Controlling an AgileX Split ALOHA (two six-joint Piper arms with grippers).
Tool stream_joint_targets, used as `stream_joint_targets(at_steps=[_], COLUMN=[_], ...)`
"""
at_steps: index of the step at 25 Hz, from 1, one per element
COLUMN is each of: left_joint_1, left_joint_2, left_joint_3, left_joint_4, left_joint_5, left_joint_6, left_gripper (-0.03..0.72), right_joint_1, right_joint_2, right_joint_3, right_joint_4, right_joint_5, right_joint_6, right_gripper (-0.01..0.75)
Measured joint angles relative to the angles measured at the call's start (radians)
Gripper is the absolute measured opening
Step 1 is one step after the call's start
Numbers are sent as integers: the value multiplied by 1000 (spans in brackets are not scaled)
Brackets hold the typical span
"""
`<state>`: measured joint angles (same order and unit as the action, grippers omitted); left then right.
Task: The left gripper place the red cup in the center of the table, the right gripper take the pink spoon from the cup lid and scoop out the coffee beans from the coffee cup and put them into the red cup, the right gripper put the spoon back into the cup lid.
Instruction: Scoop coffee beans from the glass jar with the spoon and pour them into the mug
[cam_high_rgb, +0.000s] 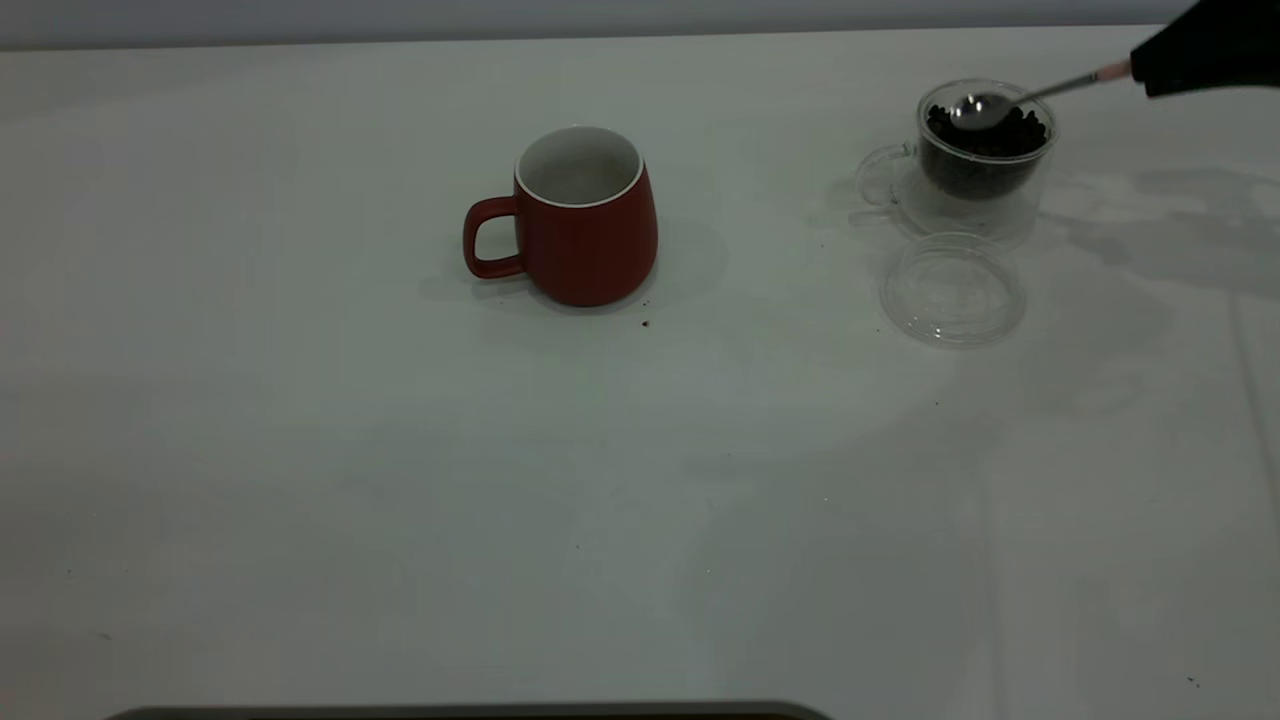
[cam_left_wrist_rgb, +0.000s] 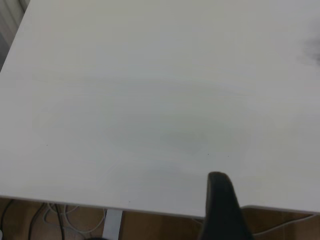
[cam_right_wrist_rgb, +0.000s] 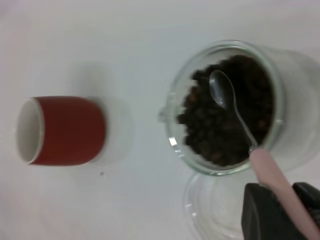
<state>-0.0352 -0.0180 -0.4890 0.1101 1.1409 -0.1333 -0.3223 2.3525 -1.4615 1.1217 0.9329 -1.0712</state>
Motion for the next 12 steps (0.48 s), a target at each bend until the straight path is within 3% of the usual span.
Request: stream_joint_targets(at_steps=[12], left_joint_1=[0], left_joint_2=[0], left_joint_3=[0], left_joint_4=[0], left_joint_5=[0], left_joint_6=[0], left_gripper=[538], right_joint_1=[0], right_joint_2=[47], right_joint_3=[0], right_joint_4=[4], right_joint_5=[11], right_joint_6=[28], right_gripper=[101])
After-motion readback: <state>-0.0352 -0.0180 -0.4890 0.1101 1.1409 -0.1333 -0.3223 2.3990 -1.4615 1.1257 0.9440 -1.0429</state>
